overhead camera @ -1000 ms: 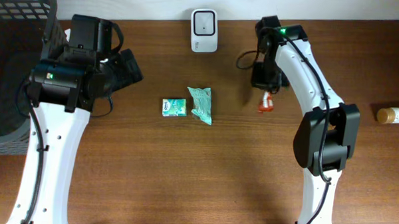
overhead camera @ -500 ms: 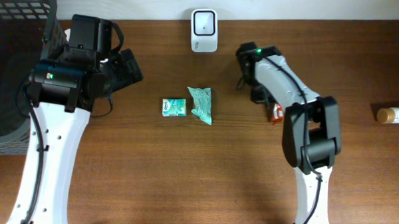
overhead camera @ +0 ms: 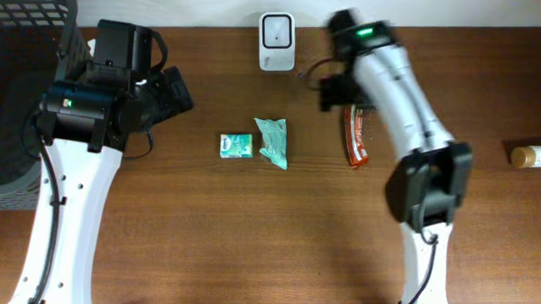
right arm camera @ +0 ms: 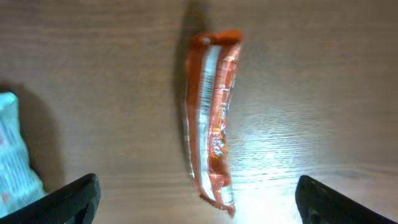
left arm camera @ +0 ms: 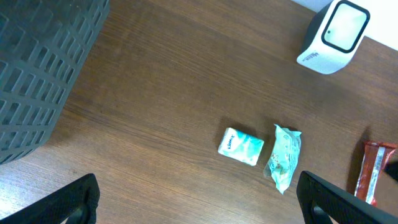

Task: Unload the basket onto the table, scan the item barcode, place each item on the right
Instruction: 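Grasp the red snack bar with the right gripper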

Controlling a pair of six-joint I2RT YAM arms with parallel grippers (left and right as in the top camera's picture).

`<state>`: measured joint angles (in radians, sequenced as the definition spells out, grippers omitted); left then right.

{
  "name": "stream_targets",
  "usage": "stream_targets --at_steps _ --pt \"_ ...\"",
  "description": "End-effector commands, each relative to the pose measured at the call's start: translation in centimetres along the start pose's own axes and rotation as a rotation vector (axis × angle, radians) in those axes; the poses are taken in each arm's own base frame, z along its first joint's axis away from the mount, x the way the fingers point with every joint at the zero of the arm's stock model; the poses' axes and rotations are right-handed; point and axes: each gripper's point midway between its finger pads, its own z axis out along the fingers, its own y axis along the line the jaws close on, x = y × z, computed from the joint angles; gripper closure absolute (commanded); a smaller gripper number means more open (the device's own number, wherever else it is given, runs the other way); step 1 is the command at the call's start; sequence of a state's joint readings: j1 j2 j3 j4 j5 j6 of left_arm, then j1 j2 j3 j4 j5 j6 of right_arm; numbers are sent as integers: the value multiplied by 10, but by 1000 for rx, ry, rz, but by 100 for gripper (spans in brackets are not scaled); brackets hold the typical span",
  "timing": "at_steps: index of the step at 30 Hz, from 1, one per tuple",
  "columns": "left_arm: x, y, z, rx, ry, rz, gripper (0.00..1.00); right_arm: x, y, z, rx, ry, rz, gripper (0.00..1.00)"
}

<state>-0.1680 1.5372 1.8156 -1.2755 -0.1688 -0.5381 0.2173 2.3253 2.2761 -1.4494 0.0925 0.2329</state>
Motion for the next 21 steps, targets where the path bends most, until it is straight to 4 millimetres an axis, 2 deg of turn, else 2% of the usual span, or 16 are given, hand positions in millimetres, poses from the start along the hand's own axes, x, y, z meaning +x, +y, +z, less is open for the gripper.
stream_targets --at_steps 1,3,5,6,8,9,12,15,17,18,20,21 --pt "-1 0 -2 2 -6 14 1 7 4 -3 -481 63 -138 1" --pt "-1 0 -2 2 -6 14 1 12 -5 10 -617 77 -116 1" --pt "-1 0 -2 2 -6 14 1 14 -12 35 -634 82 -86 1" --pt "-1 0 -2 2 -6 14 1 17 -12 49 -635 86 -74 1" --pt "-1 0 -2 2 -6 14 1 23 -5 65 -663 92 -72 1" --pt "-1 0 -2 2 -6 14 1 27 0 74 -677 96 -72 7" --pt "-1 0 -2 2 -6 14 1 35 1 91 -673 113 -45 39" --pt "-1 0 -2 2 -6 14 1 35 4 90 -674 109 -54 65" --pt "-1 0 -2 2 -6 14 1 27 5 83 -660 102 -24 90" --pt "-1 0 -2 2 -6 14 1 20 3 77 -634 91 -9 96" --pt "-1 0 -2 2 -6 14 1 10 -3 69 -531 80 5 96" --pt "-1 0 -2 2 -6 14 1 5 -9 64 -415 72 12 96"
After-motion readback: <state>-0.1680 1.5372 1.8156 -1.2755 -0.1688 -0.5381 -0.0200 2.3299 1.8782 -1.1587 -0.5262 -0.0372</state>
